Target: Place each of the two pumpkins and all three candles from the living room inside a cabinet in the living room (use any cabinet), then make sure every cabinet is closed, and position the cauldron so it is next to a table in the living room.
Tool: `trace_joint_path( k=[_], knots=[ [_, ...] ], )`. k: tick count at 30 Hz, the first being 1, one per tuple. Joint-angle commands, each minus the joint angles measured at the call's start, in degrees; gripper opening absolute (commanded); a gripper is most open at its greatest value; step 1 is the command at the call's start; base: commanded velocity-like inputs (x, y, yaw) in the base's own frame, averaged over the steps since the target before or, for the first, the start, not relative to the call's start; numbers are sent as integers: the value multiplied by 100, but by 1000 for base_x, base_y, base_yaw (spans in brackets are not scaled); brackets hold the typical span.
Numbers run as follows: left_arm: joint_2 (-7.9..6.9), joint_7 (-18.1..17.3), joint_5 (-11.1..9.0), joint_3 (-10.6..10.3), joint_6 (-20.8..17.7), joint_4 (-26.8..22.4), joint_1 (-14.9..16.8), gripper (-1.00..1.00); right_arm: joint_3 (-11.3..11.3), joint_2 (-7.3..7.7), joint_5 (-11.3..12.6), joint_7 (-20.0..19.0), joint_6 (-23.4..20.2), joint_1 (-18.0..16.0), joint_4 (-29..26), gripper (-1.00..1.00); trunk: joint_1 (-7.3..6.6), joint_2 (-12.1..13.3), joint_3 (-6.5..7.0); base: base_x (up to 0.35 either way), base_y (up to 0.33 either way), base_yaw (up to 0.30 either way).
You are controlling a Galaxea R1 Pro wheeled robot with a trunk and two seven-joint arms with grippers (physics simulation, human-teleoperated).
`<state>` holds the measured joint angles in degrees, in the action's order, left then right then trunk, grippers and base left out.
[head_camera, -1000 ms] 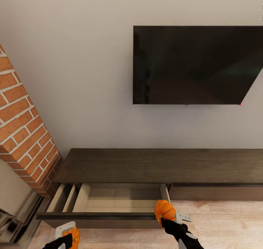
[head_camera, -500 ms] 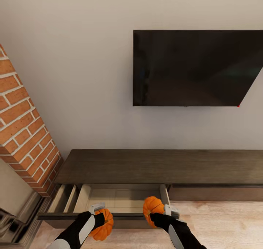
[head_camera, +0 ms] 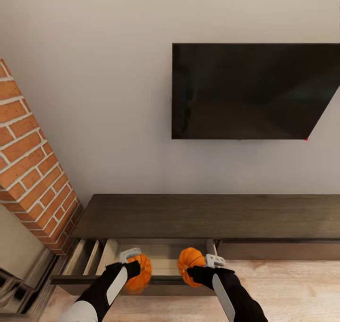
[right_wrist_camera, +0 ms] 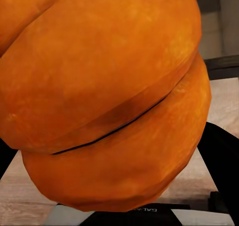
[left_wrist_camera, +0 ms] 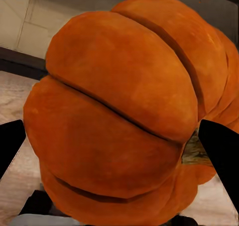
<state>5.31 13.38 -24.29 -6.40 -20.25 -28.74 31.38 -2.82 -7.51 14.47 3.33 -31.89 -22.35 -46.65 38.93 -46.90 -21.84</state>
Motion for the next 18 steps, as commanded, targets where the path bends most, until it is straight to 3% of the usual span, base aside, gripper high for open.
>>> trace_joint_path(
  k=[1, 5, 10, 18],
  knots=[
    [-5, 58, -69, -37, 3, -101, 0, -100, -12, -1, 44, 34, -38, -3, -10, -100, -22, 36, 11, 0, 0, 0],
    [64, 67, -74, -33, 70, -515, 6, -100, -16, -34, 38, 35, -60, -4, -3, -100, -110, 197, 83, 0, 0, 0],
    [75, 137, -79, -17, 111, -584, 8, -100, -16, -56, 25, 36, -95, -1, -3, -100, -219, 397, 173, 0, 0, 0],
    [67, 139, -76, -27, 338, -647, 10, -100, -9, -87, 45, 55, -130, -186, -47, -100, -219, 397, 173, 8, 0, 0]
  ],
)
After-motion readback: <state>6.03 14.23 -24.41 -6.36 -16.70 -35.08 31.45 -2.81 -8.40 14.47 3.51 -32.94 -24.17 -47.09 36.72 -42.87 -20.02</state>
